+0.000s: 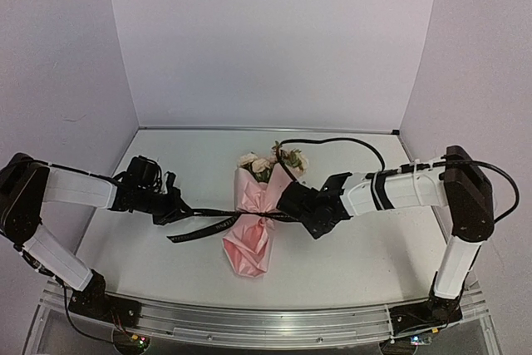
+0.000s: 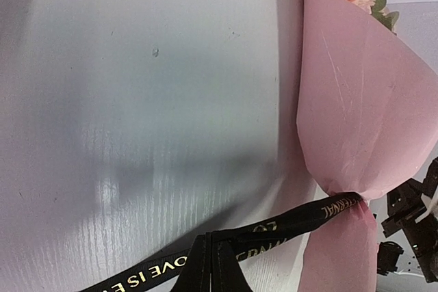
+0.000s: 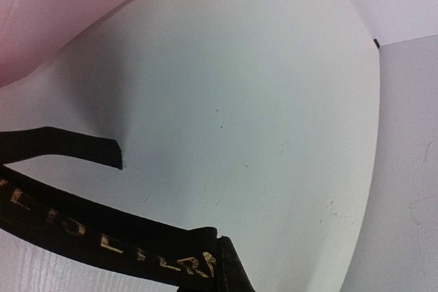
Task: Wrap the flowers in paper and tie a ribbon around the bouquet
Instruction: Tie the half-tied ribbon around the folded bouquet.
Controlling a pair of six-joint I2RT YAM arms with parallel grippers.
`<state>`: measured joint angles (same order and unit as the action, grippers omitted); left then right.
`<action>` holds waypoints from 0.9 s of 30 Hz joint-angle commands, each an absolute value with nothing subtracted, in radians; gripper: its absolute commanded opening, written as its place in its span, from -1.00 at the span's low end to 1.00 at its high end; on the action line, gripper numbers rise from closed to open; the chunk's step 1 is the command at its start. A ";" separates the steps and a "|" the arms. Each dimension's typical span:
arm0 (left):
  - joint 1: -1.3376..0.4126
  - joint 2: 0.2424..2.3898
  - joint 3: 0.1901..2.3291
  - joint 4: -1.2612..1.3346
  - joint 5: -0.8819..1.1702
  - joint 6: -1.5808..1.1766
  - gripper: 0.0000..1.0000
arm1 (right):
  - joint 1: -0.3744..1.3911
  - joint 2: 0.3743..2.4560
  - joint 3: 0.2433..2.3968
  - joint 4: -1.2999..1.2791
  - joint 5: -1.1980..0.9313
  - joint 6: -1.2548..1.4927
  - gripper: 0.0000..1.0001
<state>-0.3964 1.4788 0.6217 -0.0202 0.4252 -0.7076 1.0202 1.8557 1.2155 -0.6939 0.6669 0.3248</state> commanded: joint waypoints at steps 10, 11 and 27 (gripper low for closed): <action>-0.242 1.442 0.671 -0.206 0.248 -0.659 -1.00 | 1.119 1.844 1.144 -0.901 1.131 0.103 -1.00; -0.242 1.442 0.674 -0.211 0.252 -0.655 -1.00 | 1.127 1.835 1.131 -0.893 1.139 0.095 -1.00; -0.227 1.479 0.733 -0.285 0.306 -0.559 -1.00 | 1.191 1.594 0.842 -0.699 1.049 -0.114 -1.00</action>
